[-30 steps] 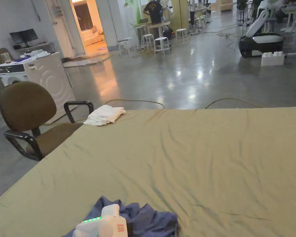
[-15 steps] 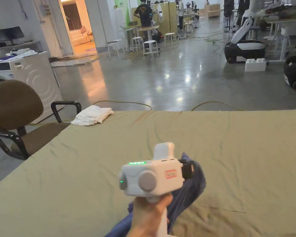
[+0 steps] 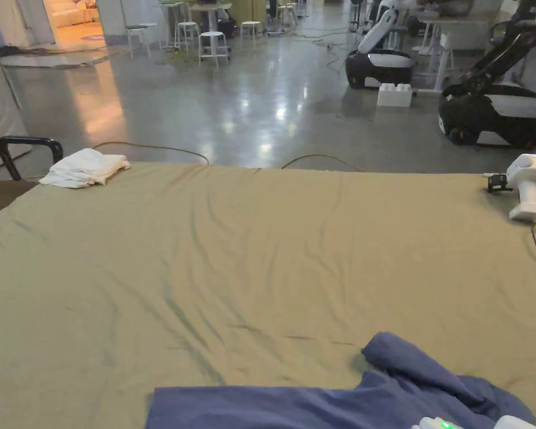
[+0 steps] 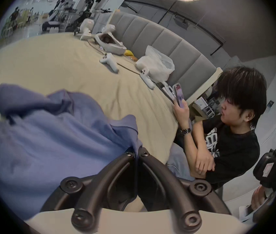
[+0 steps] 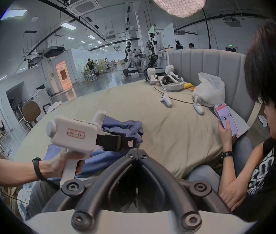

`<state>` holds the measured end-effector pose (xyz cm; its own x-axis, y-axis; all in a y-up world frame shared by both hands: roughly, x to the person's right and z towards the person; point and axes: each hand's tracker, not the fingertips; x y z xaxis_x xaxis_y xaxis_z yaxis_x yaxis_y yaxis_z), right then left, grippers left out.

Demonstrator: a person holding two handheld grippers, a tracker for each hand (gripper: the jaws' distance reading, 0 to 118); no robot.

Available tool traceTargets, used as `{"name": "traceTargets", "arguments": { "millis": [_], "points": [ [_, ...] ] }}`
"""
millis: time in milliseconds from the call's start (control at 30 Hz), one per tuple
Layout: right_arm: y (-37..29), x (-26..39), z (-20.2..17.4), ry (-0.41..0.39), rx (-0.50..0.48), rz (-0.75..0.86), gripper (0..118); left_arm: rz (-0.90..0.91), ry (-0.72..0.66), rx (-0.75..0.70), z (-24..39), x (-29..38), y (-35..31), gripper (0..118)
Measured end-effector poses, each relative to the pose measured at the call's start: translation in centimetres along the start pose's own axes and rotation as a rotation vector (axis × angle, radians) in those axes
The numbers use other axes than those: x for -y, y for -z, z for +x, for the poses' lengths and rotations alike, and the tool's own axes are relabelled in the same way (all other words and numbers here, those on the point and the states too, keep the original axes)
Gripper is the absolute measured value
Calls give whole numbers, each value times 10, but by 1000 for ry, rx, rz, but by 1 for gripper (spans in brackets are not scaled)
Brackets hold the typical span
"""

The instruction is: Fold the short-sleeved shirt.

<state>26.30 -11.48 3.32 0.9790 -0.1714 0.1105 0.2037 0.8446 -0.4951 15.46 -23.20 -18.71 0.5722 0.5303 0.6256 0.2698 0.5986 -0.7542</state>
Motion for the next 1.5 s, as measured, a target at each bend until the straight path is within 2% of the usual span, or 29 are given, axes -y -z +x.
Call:
{"name": "traceTargets", "arguments": {
  "millis": [33, 67, 100, 133, 167, 267, 433, 600, 667, 733, 767, 800, 867, 900, 1000, 1100, 1367, 1500],
  "points": [
    [2, 1, 1, 12, -2, -4, 0, 14, 0, -7, -2, 4, -4, 3],
    [5, 2, 0, 28, -9, -7, 0, 34, -8, -10, -5, 5, -15, 12],
    [8, 2, -1, 43, -22, -6, 0, 64, -34, -12, -9, 5, -27, 35],
    [11, 1, -3, 52, -34, -3, 0, 94, -59, -12, -12, 3, -42, 76],
    [15, -1, -7, 55, -47, 3, 0, 136, -62, -27, -13, 1, -62, 94],
    [21, -12, -23, 29, -106, 40, 0, 338, 14, -150, -4, -8, -140, 96],
    [22, -40, -54, -77, -178, 130, 0, 632, 204, -498, 33, 0, -285, 96],
    [15, -64, -83, -164, -192, 252, 0, 840, 295, -836, 78, 51, -385, 95],
    [16, -60, -77, -184, -181, 291, 0, 890, 313, -946, 89, 73, -408, 95],
    [16, -60, -77, -202, -185, 314, 0, 865, 299, -1035, 95, 88, -423, 93],
    [-16, -62, -46, -210, -184, 328, 0, 875, 290, -1068, 97, 98, -431, 88],
    [-22, -61, -40, -211, -187, 337, 0, 881, 275, -1100, 101, 106, -439, 78],
    [-23, -59, -38, -211, -206, 347, 0, 895, 236, -1138, 103, 117, -449, 12],
    [-27, -61, -58, -210, -217, 350, 0, 920, 204, -1172, 103, 124, -453, 1],
    [-31, -58, -64, -223, -234, 360, 0, 922, 140, -1133, 103, 136, -468, 0],
    [-34, -55, -70, -263, -210, 381, 0, 910, 110, -1148, 101, 144, -471, 0],
    [-27, -61, -66, -198, -233, 358, 0, 879, 114, -1143, 96, 144, -467, 0],
    [-21, -58, -63, -183, -240, 327, 0, 718, 51, -1081, 67, 132, -458, 0]
  ]
}}
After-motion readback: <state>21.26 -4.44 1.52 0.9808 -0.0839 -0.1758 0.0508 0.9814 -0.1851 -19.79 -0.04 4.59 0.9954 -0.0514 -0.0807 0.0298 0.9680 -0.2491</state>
